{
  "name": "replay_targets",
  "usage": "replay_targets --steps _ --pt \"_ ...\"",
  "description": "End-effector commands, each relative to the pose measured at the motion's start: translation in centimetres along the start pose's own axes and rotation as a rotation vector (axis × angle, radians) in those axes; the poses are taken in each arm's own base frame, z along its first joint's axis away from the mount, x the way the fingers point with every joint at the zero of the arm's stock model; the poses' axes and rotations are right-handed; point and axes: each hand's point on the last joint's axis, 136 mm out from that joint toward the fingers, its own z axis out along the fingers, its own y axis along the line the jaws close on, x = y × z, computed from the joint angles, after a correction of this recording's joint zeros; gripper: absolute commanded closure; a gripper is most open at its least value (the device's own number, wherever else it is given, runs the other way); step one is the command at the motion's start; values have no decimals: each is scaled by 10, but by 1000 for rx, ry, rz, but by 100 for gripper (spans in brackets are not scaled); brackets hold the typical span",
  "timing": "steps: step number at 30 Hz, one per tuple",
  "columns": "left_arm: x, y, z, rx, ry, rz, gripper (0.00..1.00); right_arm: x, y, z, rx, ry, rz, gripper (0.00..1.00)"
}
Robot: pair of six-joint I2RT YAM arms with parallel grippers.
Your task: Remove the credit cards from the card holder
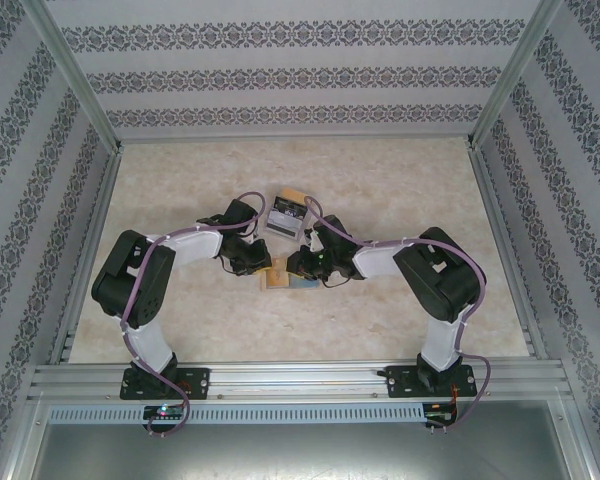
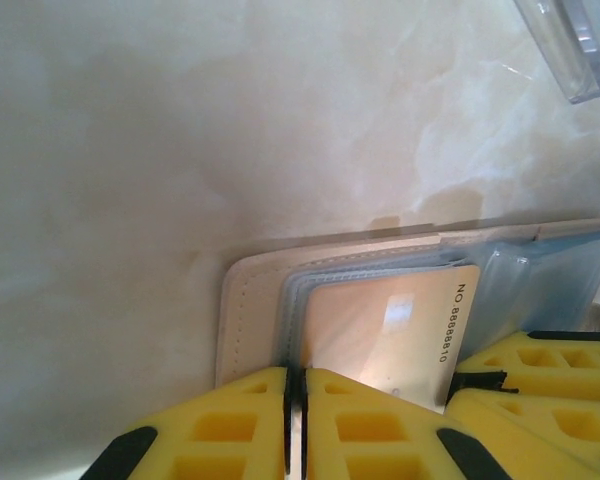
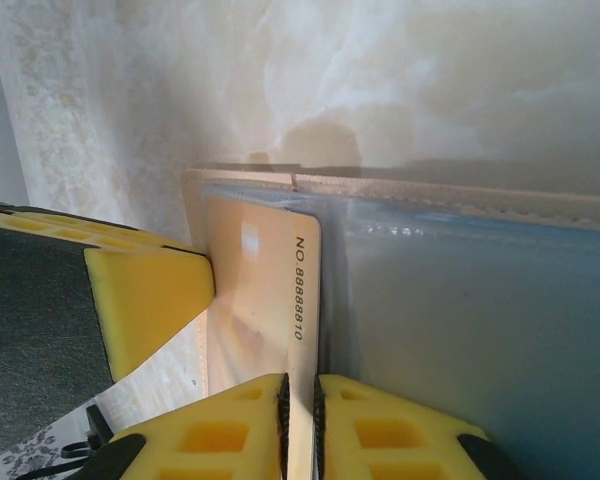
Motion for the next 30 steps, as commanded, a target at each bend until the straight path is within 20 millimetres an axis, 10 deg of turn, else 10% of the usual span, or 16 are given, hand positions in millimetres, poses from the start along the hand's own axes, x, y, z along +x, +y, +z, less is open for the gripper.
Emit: replay_targets --steps 1,10,30 --pt "27 30 17 -82 86 -46 88 -1 10 11 -23 11 -37 84" --pt "25 26 15 -67 78 -40 88 -6 17 5 -25 -24 -56 100" --pt "-2 -13 -21 -1 -24 73 73 -3 6 -21 -16 -42 -58 100"
